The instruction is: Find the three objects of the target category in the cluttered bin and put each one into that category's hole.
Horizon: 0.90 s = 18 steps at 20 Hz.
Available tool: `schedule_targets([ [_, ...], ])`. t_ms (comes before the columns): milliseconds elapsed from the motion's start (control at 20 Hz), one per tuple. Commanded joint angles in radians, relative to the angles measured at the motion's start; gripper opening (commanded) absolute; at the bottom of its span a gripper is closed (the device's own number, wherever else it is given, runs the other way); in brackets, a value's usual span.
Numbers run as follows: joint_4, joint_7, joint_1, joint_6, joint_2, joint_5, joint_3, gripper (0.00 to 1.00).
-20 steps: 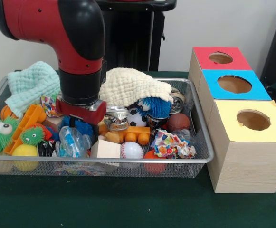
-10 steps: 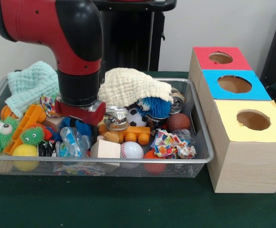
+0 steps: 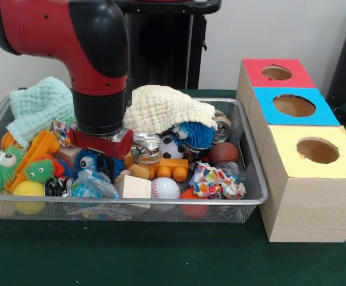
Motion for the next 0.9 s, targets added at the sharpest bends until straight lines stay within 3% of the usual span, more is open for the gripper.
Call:
schedule_targets([
  [50, 0.014, 0.017, -0.007, -0.134, -0.001, -0.067, 0.071, 0.0],
  [350, 0.087, 0.082, -0.008, -0.244, 0.011, -0.087, 0.058, 0.0],
  [900, 0.132, 0.097, -0.011, -0.315, 0.034, -0.082, 0.047, 0.0],
])
